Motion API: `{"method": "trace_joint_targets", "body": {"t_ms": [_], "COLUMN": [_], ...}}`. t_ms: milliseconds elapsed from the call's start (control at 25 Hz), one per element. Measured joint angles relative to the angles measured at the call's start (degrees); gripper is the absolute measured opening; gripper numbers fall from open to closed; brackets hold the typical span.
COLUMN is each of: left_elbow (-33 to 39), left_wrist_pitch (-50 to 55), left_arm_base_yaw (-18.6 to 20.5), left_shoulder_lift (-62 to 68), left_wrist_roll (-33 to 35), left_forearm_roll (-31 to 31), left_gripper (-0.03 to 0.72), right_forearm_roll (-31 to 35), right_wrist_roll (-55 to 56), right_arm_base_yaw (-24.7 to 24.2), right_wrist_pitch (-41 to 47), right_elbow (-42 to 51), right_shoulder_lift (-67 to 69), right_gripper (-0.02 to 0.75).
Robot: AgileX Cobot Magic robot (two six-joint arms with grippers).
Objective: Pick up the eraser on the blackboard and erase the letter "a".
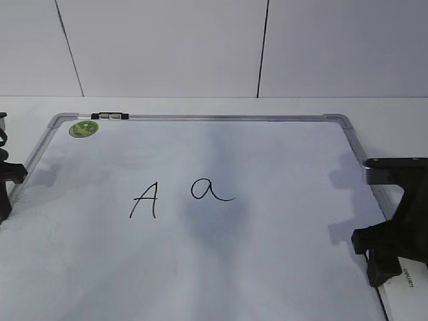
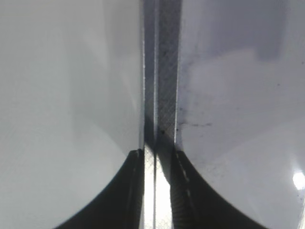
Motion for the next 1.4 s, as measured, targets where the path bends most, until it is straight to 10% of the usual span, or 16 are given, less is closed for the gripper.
{"method": "trace_joint_targets", "body": {"t_ms": [680,1400], "left_elbow": [0.0,0.0], "left_wrist_pitch": [0.22,0.37], "left_arm_base_yaw": [0.0,0.0], "left_shoulder_lift": [0.0,0.0], "left_wrist_roll": [0.0,0.0], "left_forearm_roll": [0.0,0.0], "left_gripper": [0.113,0.113], "right_forearm_roll": [0.33,0.55], "right_wrist_roll": [-4.22,-10.03], "right_arm_base_yaw": [0.24,14.24], "right_wrist_pitch": [6.12,17.08], "right_elbow": [-10.85,-43.19], "right_shoulder_lift": [0.28,21.86], "right_gripper": [0.515,0.515]}}
